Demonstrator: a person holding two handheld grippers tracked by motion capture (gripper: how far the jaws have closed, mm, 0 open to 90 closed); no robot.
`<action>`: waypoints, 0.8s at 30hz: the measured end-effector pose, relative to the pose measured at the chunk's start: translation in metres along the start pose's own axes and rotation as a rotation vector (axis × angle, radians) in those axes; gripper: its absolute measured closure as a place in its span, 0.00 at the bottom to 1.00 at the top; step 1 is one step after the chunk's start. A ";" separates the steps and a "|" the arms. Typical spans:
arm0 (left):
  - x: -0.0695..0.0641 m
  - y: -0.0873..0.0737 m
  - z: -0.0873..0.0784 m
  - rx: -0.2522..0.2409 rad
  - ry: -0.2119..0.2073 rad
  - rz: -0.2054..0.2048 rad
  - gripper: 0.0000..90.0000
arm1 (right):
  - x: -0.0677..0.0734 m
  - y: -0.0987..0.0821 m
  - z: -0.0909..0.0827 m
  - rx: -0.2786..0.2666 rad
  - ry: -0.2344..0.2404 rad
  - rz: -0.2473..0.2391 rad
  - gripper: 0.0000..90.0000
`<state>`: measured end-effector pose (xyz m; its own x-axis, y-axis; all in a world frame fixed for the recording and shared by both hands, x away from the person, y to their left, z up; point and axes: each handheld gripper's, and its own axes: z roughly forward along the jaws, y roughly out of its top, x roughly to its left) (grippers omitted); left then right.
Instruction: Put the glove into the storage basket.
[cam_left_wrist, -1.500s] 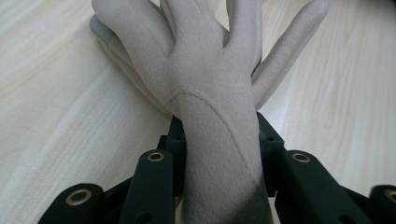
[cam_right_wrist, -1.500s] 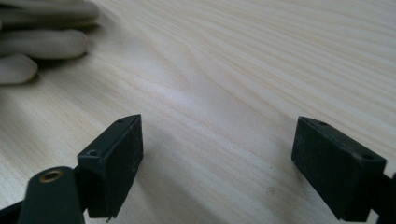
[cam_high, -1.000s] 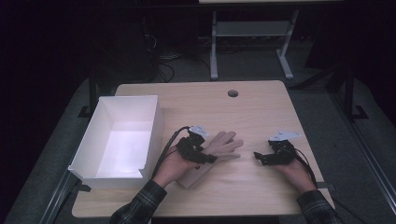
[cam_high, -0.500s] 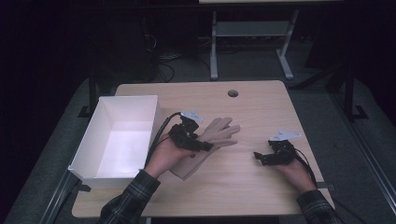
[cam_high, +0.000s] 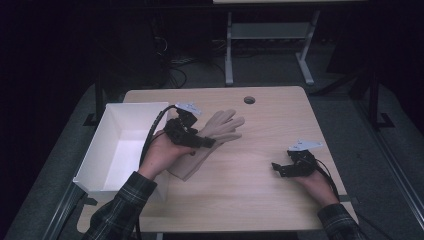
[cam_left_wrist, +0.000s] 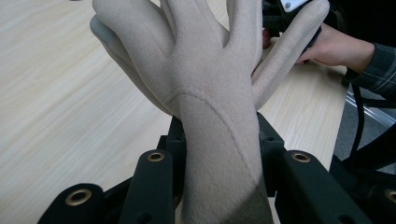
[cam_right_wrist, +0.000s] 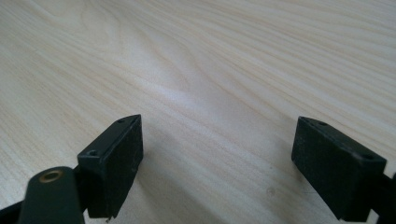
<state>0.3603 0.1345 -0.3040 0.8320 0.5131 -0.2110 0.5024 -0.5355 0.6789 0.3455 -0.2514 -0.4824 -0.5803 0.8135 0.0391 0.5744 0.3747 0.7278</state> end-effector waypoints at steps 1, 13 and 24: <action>0.002 0.000 -0.004 -0.003 0.007 -0.002 0.74 | 0.000 0.000 0.000 0.000 0.000 0.000 0.18; 0.023 -0.014 -0.048 -0.037 0.087 -0.055 0.74 | 0.000 0.000 0.000 0.000 0.000 0.000 0.18; 0.045 -0.040 -0.082 -0.058 0.170 -0.117 0.74 | 0.000 0.000 0.000 0.000 0.000 0.000 0.18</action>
<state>0.3587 0.2345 -0.2826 0.7146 0.6778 -0.1729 0.5751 -0.4286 0.6968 0.3455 -0.2514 -0.4824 -0.5802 0.8136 0.0391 0.5744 0.3747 0.7278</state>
